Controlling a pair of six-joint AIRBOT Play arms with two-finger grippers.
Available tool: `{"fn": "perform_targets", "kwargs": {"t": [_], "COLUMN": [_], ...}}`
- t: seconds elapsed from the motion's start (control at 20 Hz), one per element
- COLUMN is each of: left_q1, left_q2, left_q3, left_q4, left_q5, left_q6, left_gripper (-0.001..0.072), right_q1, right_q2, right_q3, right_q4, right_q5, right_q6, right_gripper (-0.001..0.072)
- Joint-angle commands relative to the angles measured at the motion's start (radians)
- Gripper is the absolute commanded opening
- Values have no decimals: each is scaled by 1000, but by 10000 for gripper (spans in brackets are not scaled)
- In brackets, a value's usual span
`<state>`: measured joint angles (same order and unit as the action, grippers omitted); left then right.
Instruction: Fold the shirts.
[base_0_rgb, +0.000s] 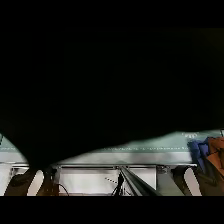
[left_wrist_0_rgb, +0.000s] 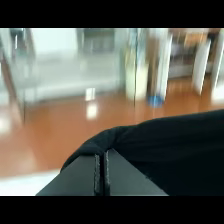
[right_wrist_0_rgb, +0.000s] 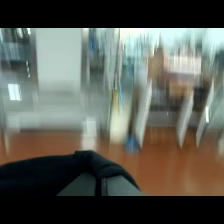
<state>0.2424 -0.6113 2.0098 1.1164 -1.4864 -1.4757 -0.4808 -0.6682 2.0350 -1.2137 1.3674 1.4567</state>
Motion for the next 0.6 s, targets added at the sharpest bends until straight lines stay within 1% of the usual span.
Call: {"fn": "perform_targets", "kwargs": {"t": [0.0,0.1,0.25,0.3,0.4,0.5,0.55], "left_q1": [0,0,0,0,0,0,0], "left_q2": [-5,-14,-18,-26,-53,-114,-163], "left_q3": [-19,-103,-290,-356,-493,-608,-649], "left_q4": [48,47,44,45,45,44,43], "left_q5": [-281,-356,-354,-347,-276,-154,-88], "left_q6": [-68,-86,-80,-56,-29,-12,-4], "left_gripper": [20,20,20,20,20,20,20], "right_q1": [1,1,61,96,167,257,305], "right_q2": [-21,-72,-160,-198,-297,-432,-506], "right_q3": [14,10,-86,-135,-209,-227,-227], "right_q4": [-55,-58,-45,-52,-102,-184,-225], "right_q5": [314,365,435,442,433,393,348], "right_q6": [-29,-33,-33,-34,-50,-55,-58], "right_gripper": [19,18,18,18,18,18,18]}}
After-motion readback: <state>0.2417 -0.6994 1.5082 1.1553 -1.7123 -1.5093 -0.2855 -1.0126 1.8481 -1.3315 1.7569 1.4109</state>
